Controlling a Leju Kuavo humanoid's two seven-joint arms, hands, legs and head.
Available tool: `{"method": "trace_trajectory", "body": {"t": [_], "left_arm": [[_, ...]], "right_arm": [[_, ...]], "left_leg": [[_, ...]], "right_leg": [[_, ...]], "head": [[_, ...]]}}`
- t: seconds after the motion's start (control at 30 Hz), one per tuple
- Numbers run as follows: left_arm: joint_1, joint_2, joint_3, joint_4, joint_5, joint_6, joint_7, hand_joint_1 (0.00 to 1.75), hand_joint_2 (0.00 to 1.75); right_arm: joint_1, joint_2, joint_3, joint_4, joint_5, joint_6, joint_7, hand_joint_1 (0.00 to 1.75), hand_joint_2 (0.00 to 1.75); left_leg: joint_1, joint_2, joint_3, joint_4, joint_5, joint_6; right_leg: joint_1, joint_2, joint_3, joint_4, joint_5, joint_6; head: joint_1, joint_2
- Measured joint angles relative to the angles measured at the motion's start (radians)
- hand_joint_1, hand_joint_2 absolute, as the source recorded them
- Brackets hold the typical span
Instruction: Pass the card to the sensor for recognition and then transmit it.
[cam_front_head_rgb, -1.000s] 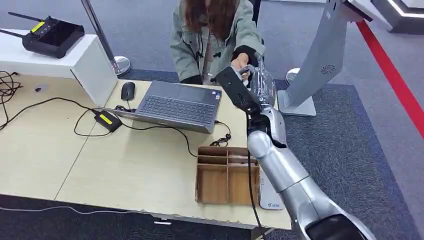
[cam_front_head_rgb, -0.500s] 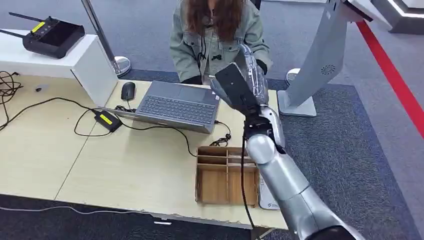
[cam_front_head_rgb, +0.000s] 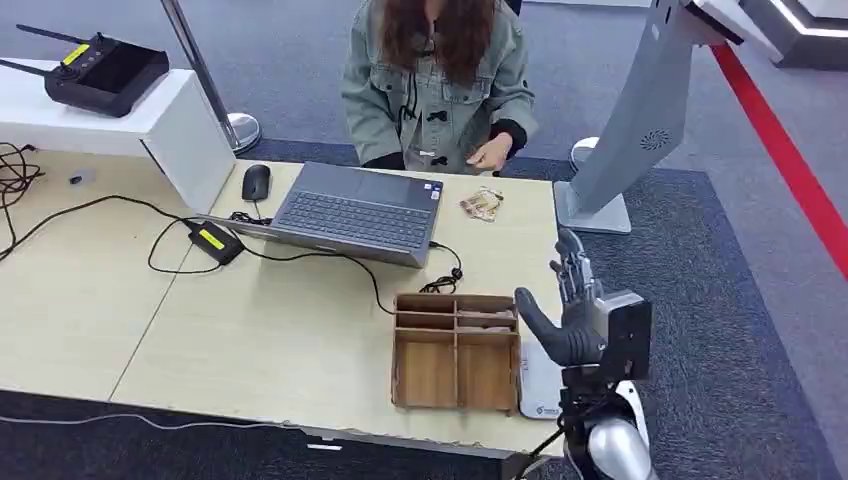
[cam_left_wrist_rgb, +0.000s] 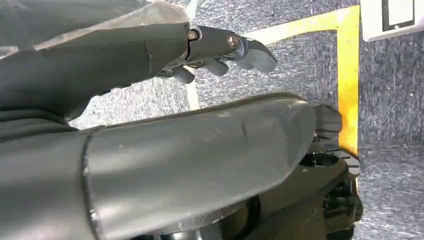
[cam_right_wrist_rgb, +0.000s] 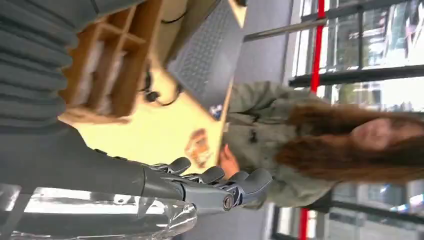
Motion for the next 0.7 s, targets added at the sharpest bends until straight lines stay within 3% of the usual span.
{"method": "trace_trajectory", "body": {"t": [0.23, 0.47, 0.7], "left_arm": [[-0.004, 0.002, 0.026, 0.000, 0.016, -0.004, 0.000, 0.00, 0.00], [-0.009, 0.003, 0.044, 0.000, 0.014, -0.005, 0.003, 0.00, 0.00], [-0.010, 0.004, 0.051, 0.000, 0.010, -0.006, 0.012, 0.00, 0.00]], "right_arm": [[0.086, -0.009, -0.063, 0.061, -0.049, 0.012, -0.068, 0.00, 1.75], [0.108, -0.005, -0.084, 0.089, 0.037, -0.056, -0.116, 0.00, 1.75], [0.114, 0.016, -0.084, 0.110, 0.076, -0.075, -0.145, 0.00, 1.75]], "left_leg": [[0.000, 0.000, 0.000, 0.000, 0.000, 0.000], [0.001, 0.001, 0.000, 0.000, 0.000, -0.001], [0.001, 0.001, 0.000, 0.000, 0.001, -0.001]], "right_leg": [[0.000, 0.000, 0.000, 0.000, 0.000, 0.000], [0.000, 0.000, 0.000, 0.001, 0.000, 0.000], [0.000, 0.000, 0.000, 0.001, 0.000, 0.000]], "head": [[0.000, 0.000], [0.000, 0.000], [0.000, 0.000]]}}
